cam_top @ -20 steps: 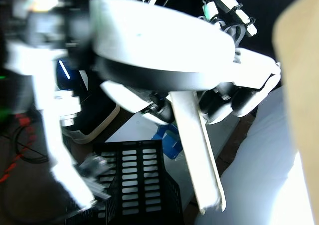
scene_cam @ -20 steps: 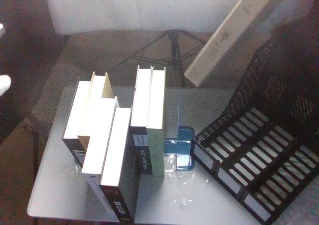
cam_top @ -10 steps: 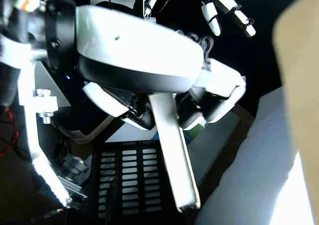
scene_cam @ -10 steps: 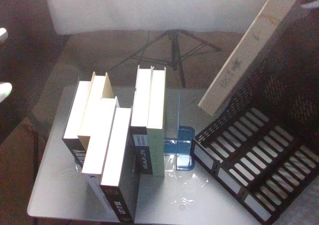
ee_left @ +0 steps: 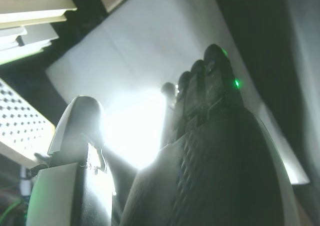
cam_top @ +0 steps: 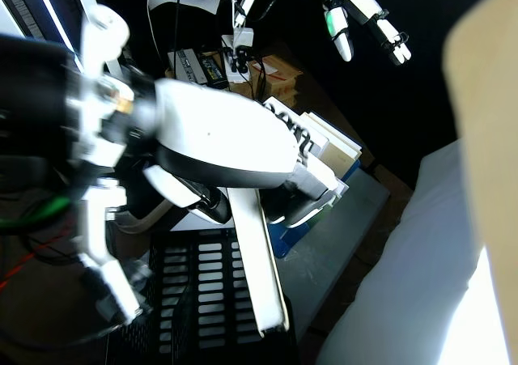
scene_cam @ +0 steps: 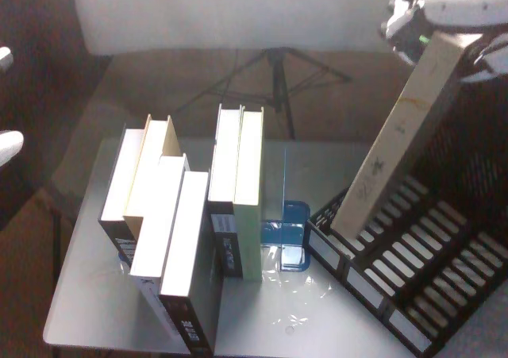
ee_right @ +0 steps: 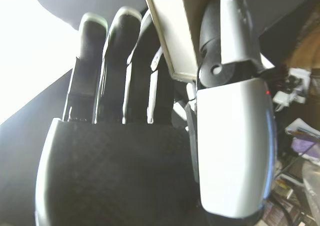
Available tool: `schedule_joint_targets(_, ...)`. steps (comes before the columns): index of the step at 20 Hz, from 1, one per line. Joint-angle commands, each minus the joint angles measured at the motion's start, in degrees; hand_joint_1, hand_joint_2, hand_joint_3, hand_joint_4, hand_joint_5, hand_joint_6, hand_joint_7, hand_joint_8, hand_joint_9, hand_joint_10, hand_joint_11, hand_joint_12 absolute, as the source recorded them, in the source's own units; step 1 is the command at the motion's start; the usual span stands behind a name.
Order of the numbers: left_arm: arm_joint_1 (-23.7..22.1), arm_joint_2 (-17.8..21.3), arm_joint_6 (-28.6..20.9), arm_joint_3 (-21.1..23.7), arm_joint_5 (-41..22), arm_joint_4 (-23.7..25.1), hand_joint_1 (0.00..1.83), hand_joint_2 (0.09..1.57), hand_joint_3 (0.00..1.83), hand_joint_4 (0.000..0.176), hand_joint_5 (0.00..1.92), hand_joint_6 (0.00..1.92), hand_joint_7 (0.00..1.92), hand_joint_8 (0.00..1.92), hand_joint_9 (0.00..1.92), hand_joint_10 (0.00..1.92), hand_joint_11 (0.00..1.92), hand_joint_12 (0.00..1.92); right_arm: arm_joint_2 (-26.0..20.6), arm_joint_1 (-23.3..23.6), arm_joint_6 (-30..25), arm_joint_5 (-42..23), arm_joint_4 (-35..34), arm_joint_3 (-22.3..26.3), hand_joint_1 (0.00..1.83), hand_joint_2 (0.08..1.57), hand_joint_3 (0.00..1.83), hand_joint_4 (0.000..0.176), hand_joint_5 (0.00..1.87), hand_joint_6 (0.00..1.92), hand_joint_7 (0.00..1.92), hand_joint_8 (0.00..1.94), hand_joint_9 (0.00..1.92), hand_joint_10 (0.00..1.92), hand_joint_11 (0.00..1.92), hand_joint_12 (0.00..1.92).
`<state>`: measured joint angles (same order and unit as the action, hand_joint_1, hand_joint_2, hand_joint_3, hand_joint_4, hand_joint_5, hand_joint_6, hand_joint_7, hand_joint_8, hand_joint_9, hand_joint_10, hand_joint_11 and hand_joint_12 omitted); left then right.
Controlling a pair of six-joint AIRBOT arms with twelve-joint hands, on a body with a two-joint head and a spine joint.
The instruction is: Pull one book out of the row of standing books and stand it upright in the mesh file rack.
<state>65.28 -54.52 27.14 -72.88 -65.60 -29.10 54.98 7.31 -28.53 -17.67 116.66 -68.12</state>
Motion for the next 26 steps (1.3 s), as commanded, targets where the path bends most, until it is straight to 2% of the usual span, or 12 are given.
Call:
schedule_joint_targets(1,-0.33,0.09,-0.01,-0.07,-7.29,-0.91,0.66,1.37,0.00,0.012,0.10,0.00,0.02,0.01,0.00,0.00,0.00,0.00,-0.50,0.22,0.53,3.71,-1.30,-0.40,1.36,1.20,0.00,0.000,0.77,1.15,0.81,1.28,0.78,1.55,0.62,1.78)
schedule_joint_targets(2,-0.22,0.08,-0.01,-0.05,-7.30,-0.99,0.65,1.37,0.00,0.017,0.10,0.00,0.02,0.00,0.00,0.00,0.00,0.00,0.34,-0.80,1.32,4.27,-1.30,-0.71,1.45,1.19,0.01,0.000,0.76,1.22,0.79,1.25,0.78,1.43,0.59,1.81)
schedule_joint_targets(4,0.14,0.05,-0.02,0.06,-7.59,-1.34,0.65,1.37,0.00,0.019,0.10,0.00,0.01,0.00,0.00,0.00,0.00,0.00,1.85,-2.26,1.99,5.46,-1.31,-1.35,1.35,1.21,0.01,0.000,0.77,1.37,0.77,1.21,0.75,1.50,0.61,1.77)
schedule_joint_targets(12,0.77,-0.42,-0.34,-0.03,-7.99,-1.84,0.61,1.38,0.01,0.026,0.08,0.00,0.00,0.00,0.00,0.00,0.00,0.00,7.35,-6.89,3.93,8.54,-1.08,-5.28,1.31,1.27,0.00,0.000,0.59,1.40,0.62,1.53,0.78,1.59,0.84,1.80)
schedule_joint_targets(15,0.81,-0.64,-0.42,-0.12,-7.99,-1.83,0.60,1.38,0.00,0.034,0.08,0.00,0.00,0.00,0.00,0.00,0.00,0.00,9.65,-8.31,3.93,11.20,4.14,-6.11,1.20,1.26,0.00,0.000,0.69,1.23,0.78,1.61,0.88,1.74,0.94,1.92)
schedule_joint_targets(16,0.84,-0.70,-0.43,-0.16,-7.95,-1.83,0.59,1.38,0.00,0.036,0.08,0.00,0.00,0.00,0.00,0.00,0.00,0.00,10.53,-8.71,3.93,11.72,5.49,-6.64,1.19,1.26,0.00,0.000,0.68,1.26,0.80,1.56,0.83,1.64,0.87,1.90)
schedule_joint_targets(18,0.90,-0.86,-0.62,-0.32,-7.93,-1.84,0.57,1.38,0.00,0.039,0.07,0.00,0.00,0.00,0.00,0.00,0.00,0.00,11.84,-9.44,3.93,12.17,7.83,-7.91,1.15,1.33,0.01,0.000,0.53,1.45,0.71,1.71,0.76,1.78,0.89,1.92)
schedule_joint_targets(20,0.90,-0.96,-0.65,-0.43,-7.85,-1.81,0.58,1.38,0.00,0.037,0.08,0.00,0.00,0.00,0.00,0.00,0.00,0.00,12.05,-9.95,3.43,12.27,8.38,-9.23,1.18,1.29,0.00,0.000,0.64,1.24,0.75,1.69,0.96,1.90,1.13,1.92)
schedule_joint_targets(21,0.90,-1.04,-0.68,-0.48,-7.85,-1.81,0.58,1.38,0.00,0.032,0.08,0.00,0.00,0.00,0.00,0.00,0.00,0.00,12.06,-10.45,3.14,12.45,8.32,-9.92,1.11,1.25,0.00,0.000,0.73,1.33,0.94,1.89,1.14,1.92,1.29,1.92)
schedule_joint_targets(22,0.90,-1.11,-0.75,-0.52,-7.88,-1.81,0.58,1.38,0.00,0.037,0.08,0.00,0.00,0.00,0.00,0.00,0.00,0.00,12.06,-10.82,3.14,12.70,8.40,-10.18,1.09,1.25,0.00,0.000,0.74,1.35,0.93,1.87,1.12,1.92,1.28,1.92)
schedule_joint_targets(24,0.90,-1.34,-0.90,-0.69,-7.91,-1.77,0.53,1.38,0.00,0.054,0.07,0.00,0.00,0.00,0.00,0.00,0.00,0.00,12.05,-12.23,3.12,13.28,7.72,-10.93,1.21,1.22,0.00,0.000,0.76,1.10,0.86,1.51,0.93,1.67,1.03,1.92)
schedule_joint_targets(26,0.96,-1.45,-0.90,-0.75,-8.06,-1.76,0.53,1.39,0.00,0.049,0.06,0.00,0.00,0.00,0.00,0.00,0.00,0.00,11.81,-12.87,3.11,13.53,7.47,-11.30,1.23,1.19,0.00,0.000,0.81,1.03,0.90,1.42,0.94,1.57,0.96,1.91)
